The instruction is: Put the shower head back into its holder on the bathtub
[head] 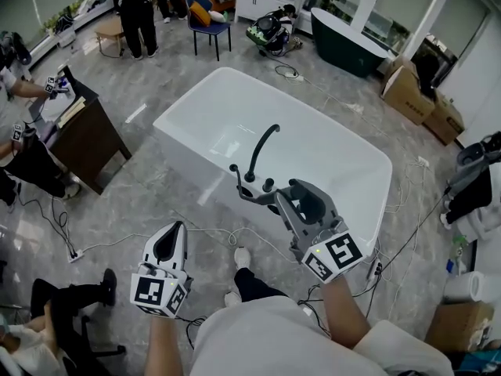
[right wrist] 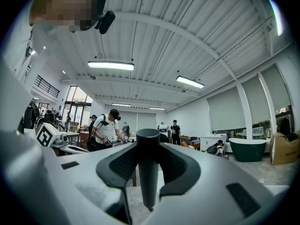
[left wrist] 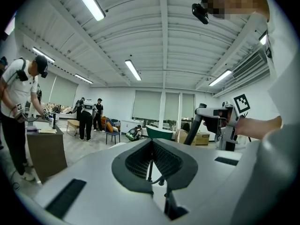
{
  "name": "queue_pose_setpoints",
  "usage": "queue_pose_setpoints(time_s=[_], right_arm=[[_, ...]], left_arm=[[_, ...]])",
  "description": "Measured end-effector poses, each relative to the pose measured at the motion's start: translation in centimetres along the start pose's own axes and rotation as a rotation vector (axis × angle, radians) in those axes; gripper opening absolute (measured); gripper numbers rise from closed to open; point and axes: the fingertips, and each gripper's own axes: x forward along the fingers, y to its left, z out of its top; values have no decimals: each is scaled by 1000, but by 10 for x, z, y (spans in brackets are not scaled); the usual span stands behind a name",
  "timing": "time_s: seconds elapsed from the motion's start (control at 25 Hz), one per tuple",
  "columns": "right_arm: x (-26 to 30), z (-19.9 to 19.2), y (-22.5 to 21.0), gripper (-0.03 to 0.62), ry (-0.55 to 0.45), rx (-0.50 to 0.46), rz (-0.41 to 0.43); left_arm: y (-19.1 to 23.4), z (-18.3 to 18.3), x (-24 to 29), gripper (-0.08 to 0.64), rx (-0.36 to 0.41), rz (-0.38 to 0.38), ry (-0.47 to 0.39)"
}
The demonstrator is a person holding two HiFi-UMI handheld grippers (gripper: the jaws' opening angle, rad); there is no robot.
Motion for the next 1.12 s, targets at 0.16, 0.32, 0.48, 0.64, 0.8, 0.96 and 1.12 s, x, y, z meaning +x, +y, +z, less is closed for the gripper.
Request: queue_pose_setpoints(time_s=[0.16, 0.32, 0.48, 0.64, 0.8, 0.96, 1.12], right_arm=[[18, 5, -14, 146, -20, 4, 0], [40, 10, -32, 146, -31, 9, -1], [64, 8, -47, 146, -34, 15, 6], [85, 4, -69, 146, -17, 27, 8], [108, 3, -88, 146, -4, 30, 13], [127, 0, -108, 146, -2, 36, 22], [145, -9, -128, 146, 13, 46, 24]], left_arm=[[11, 6, 23, 11, 11, -7, -3], [23, 8, 52, 11, 9, -14, 12], [32, 7, 80, 11, 5, -23, 28], [42, 11, 109, 11, -4, -21, 41], [53, 13, 134, 11, -18, -17, 50], [60, 11, 160, 11, -32, -13, 61], [65, 10, 185, 11, -37, -12, 71]])
